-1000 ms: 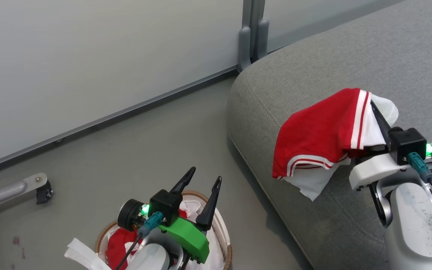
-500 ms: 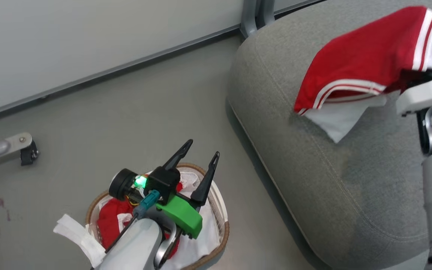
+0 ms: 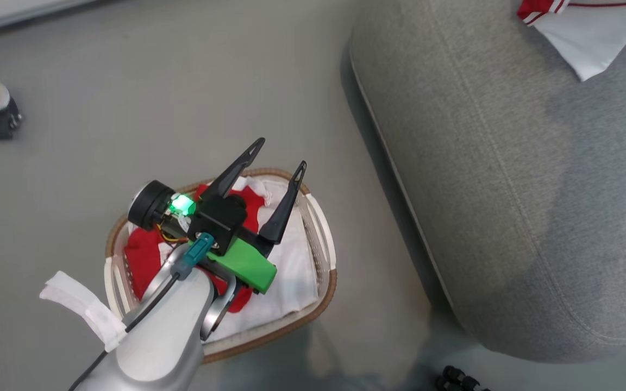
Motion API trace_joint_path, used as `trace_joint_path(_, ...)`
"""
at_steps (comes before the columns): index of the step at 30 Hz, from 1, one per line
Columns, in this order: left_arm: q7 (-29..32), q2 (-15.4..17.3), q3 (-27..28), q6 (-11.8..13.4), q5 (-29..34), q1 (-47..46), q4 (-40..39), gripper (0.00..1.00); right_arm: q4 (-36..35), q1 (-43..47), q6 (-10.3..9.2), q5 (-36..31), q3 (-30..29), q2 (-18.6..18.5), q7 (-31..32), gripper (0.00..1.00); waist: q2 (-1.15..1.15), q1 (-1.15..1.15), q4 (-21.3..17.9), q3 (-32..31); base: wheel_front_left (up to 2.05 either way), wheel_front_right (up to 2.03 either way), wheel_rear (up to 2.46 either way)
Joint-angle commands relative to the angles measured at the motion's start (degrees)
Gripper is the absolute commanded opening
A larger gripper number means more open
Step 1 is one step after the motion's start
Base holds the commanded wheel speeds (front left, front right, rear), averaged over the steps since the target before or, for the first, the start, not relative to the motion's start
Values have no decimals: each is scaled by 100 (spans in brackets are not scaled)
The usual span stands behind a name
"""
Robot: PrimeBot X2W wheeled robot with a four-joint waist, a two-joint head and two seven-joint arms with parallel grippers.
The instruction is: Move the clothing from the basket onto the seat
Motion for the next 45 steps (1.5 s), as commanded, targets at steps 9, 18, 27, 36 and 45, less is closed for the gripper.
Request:
trace_joint_path(9,-4,117,14,44,60,-213,2,100,369,399,-6,-180,-429,162,-12,0,-1,-1,19,827,0,0,0)
trace_joint_path(18,-5,118,6,53,-33,-106,77,100,428,1207,-7,-121,-676,560,-12,24,-1,-1,-66,680,0,0,0)
trace_joint_path(27,-5,41,155,69,-149,133,92,100,-95,2119,-7,93,-446,673,-12,100,-1,-1,-20,188,0,0,0)
trace_joint_path(36,-5,-161,490,75,-282,581,125,100,-504,3175,-7,305,-87,754,-12,100,-1,-1,117,-628,0,0,0)
trace_joint_path(45,-5,-373,928,44,-285,1074,98,100,-694,3634,-7,454,181,663,-12,100,-1,-1,388,-1323,0,0,0)
